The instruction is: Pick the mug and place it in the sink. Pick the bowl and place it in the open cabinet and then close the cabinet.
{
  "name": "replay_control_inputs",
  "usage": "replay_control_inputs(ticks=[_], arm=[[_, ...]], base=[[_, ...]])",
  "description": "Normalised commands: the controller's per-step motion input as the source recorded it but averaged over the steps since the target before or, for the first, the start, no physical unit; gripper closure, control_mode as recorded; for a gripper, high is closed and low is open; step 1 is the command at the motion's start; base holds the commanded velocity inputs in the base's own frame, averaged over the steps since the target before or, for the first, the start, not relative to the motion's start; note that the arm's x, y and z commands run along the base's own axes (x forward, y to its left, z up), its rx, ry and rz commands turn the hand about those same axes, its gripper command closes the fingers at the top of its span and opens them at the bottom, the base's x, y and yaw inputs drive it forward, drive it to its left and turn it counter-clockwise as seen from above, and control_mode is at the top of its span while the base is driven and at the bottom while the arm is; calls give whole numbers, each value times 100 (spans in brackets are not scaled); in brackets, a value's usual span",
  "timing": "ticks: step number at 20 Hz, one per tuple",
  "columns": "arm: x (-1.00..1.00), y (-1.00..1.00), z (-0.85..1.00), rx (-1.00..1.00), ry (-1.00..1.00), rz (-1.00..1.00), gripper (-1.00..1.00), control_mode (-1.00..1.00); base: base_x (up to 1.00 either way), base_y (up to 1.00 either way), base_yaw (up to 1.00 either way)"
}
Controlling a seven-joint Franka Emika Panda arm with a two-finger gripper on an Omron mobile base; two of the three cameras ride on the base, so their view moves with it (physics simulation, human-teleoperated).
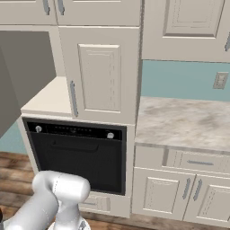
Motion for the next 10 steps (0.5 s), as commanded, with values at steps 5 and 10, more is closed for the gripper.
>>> replay_control_inputs(ticks=[5, 10], arm=[[-1, 37, -23, 0, 6, -22, -100, -100], [-8, 28, -11, 0, 1, -23, -100, -100]], base=[[0, 0, 0], [0, 0, 0]])
